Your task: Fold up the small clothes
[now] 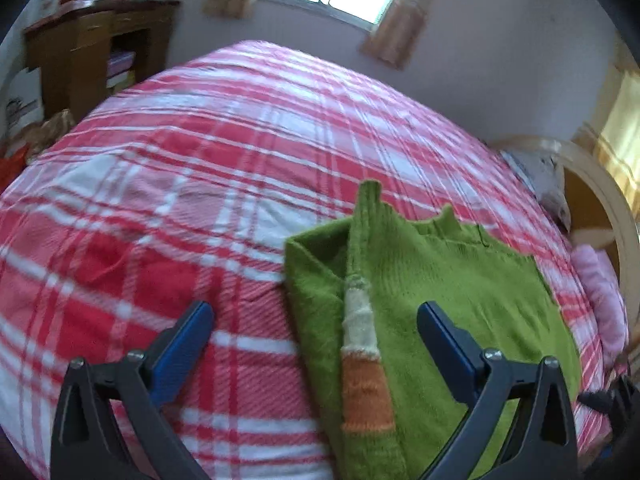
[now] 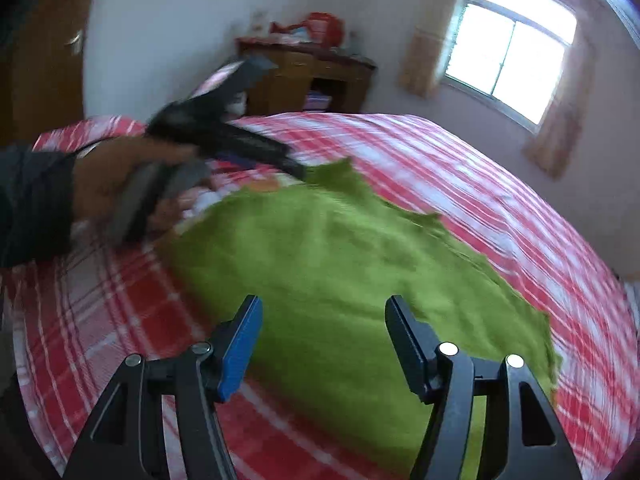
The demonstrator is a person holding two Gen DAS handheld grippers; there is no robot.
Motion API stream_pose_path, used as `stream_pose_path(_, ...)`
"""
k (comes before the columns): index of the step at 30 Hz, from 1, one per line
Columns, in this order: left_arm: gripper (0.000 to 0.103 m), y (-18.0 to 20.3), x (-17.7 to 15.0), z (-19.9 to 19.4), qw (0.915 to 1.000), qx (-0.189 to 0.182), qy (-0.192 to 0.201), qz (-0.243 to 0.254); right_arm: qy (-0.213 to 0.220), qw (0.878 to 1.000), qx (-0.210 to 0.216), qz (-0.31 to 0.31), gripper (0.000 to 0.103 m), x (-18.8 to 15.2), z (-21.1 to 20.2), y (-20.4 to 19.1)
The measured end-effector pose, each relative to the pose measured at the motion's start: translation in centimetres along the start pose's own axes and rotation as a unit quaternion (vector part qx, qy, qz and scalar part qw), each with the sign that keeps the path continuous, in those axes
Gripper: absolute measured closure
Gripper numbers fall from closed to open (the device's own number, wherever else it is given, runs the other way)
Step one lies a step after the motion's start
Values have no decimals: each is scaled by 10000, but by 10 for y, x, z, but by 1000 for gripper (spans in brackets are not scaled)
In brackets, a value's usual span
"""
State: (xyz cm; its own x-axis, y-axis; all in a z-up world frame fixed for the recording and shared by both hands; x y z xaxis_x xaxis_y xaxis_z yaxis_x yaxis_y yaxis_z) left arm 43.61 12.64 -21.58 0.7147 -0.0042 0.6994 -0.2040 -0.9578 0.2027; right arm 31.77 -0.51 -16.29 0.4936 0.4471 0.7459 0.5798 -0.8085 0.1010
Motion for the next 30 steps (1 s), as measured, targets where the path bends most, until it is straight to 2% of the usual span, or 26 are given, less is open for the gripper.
stream_pose_path(6,0,-2,2,2,9996,-223,184,-44,-18,9980,31,-626,39,-6,17,-65)
stream_pose_path(11,4,-8,5,-3,9979,-442,386,-284,7,9949,-73,-1002,39,-6,36,-95)
stream_pose_path(14,17,-5,7,-1,9971,-543,432,-317,70,9941,-231,-1058,39,-3,45,-99)
stream_pose_path(16,31,0,6,-1,9967,-641,431,-240,147,9938,-399,-1030,39,0,49,-99)
stream_pose_path(21,31,4,6,4,9977,-586,322,-121,140,9945,-376,-964,39,0,57,-104)
stream_pose_path(23,38,6,6,3,9974,-630,340,-90,112,9947,-322,-969,39,0,58,-106)
stream_pose_path(24,49,7,7,4,9971,-679,329,-88,119,9954,-266,-915,41,1,58,-107)
stream_pose_path(25,55,6,6,6,9972,-681,297,-102,111,9963,-190,-834,50,2,57,-107)
stream_pose_path(27,57,5,5,8,9973,-688,235,-127,72,9976,-92,-684,60,3,54,-103)
stream_pose_path(30,59,5,4,8,9976,-650,217,-119,35,9979,-148,-625,60,3,55,-99)
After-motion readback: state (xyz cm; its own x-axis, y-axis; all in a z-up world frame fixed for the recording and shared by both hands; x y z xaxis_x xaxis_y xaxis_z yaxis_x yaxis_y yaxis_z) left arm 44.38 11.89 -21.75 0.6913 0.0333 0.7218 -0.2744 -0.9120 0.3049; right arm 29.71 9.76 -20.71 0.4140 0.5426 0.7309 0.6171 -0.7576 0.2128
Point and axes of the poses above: each gripper's, at about its wrist camera, not at the fingertips, and z roughly the way its jaws point, y to its right, x to its top, the point moved 9 cm from there along z, roughly the way its jaws point, and after that the axes turned 13 degrees about z, right-handed, at the moved point
